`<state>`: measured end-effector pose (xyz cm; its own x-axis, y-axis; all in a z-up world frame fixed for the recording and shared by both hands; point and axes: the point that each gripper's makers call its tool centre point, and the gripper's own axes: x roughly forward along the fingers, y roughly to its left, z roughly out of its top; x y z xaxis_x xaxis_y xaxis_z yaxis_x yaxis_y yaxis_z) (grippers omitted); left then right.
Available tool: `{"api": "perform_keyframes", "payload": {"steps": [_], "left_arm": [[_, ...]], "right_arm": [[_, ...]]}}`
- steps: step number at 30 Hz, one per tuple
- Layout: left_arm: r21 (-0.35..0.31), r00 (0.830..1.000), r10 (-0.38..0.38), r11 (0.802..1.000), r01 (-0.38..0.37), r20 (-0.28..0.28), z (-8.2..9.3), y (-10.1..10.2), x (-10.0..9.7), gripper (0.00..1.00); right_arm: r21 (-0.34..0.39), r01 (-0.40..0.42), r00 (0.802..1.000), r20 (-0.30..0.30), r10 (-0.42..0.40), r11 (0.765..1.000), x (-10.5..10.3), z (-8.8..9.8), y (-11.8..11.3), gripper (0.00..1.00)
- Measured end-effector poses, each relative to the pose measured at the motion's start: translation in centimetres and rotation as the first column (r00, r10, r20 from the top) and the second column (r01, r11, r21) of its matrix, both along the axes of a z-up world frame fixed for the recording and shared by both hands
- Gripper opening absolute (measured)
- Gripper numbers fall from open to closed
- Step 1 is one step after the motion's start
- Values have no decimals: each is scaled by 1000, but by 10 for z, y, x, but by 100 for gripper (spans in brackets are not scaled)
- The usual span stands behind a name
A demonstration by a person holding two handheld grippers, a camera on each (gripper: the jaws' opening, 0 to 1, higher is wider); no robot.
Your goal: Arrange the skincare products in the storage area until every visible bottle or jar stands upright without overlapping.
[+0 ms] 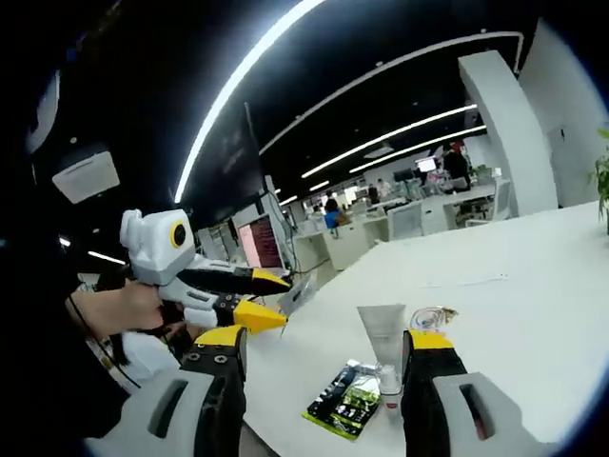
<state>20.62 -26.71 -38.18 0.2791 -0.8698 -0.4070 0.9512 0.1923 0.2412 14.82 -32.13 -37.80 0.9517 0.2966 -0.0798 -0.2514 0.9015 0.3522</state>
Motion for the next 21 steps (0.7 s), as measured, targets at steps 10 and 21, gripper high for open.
{"api": "perform_keyframes", "payload": {"steps": [10, 21], "left_arm": [[-3, 998, -36, 999, 36, 48, 5, 3, -25, 29], [-59, 995, -56, 996, 61, 84, 26, -1, -48, 29]], "right_arm": [[125, -54, 999, 5, 54, 991, 5, 17, 25, 44], [178, -81, 997, 3, 82, 981, 6, 23, 34, 33]]}}
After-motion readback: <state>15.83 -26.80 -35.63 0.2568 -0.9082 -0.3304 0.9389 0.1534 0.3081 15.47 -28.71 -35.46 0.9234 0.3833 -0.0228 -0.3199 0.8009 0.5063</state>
